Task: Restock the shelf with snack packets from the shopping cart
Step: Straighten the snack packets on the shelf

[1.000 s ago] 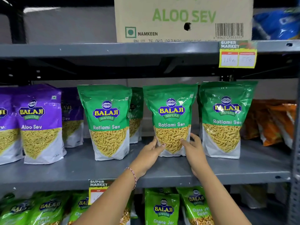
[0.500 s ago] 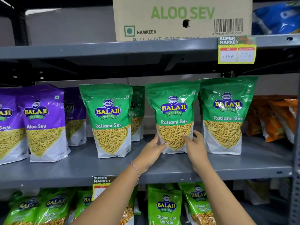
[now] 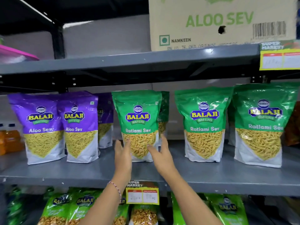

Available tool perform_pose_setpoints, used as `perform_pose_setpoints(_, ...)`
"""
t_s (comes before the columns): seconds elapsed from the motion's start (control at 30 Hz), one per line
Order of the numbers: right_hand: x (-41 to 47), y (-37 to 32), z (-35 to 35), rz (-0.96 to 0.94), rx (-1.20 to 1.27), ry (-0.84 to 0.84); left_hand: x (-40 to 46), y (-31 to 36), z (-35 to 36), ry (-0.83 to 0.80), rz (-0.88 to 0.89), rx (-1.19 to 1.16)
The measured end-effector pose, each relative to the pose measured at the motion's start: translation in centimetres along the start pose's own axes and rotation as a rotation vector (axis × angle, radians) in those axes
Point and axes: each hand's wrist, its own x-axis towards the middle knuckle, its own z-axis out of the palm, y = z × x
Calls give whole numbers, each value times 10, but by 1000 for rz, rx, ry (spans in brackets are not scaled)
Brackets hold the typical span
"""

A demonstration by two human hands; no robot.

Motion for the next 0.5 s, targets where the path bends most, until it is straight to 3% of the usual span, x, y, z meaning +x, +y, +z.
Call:
perform_pose_setpoints(0.07,3,5,7,31,-38,-63,9,-9,-5,-105,-107,45)
perform_pose_setpoints(0.17,6,13,3,19,-31,-99,8,-12,-4,-162,-77,133)
perform_pose_setpoints(0.5,8,21,-3,18,53,37,9,-12,-4,-377,-145,142)
